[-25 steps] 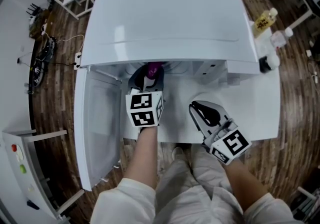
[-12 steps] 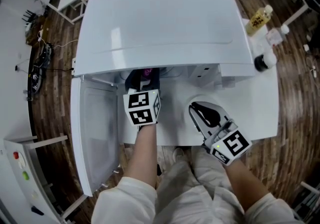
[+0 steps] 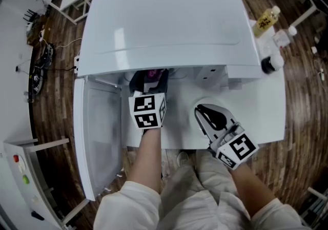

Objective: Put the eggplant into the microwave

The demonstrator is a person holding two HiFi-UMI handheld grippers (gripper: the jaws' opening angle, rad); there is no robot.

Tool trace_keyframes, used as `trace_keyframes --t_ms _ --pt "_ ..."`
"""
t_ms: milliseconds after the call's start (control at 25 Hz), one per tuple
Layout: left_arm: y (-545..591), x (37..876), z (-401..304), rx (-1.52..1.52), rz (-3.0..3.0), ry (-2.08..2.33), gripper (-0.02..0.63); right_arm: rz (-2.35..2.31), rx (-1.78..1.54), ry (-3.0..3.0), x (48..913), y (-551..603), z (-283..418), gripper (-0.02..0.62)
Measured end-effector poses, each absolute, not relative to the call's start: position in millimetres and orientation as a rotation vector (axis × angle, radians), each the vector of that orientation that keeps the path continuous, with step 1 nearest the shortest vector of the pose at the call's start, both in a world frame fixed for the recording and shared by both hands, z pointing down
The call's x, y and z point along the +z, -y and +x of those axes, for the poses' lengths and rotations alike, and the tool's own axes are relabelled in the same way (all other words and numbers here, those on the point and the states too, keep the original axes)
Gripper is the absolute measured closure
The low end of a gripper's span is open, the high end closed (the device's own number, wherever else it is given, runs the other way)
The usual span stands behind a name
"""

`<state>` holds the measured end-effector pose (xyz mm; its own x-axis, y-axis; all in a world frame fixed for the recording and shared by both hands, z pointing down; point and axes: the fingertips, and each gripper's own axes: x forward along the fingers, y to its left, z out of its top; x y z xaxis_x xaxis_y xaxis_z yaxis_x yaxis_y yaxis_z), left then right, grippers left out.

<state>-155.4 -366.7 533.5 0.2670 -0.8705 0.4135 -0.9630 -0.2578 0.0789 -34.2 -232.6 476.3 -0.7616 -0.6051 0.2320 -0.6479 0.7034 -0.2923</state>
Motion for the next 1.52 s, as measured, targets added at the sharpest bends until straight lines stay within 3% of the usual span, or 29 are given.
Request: trace_keyframes --t_ms 1520 --pt "310.6 495.6 -166.1 0.354 2.265 1.655 0.307 0.986 0.508 2.837 463.1 221.0 -56.6 0.557"
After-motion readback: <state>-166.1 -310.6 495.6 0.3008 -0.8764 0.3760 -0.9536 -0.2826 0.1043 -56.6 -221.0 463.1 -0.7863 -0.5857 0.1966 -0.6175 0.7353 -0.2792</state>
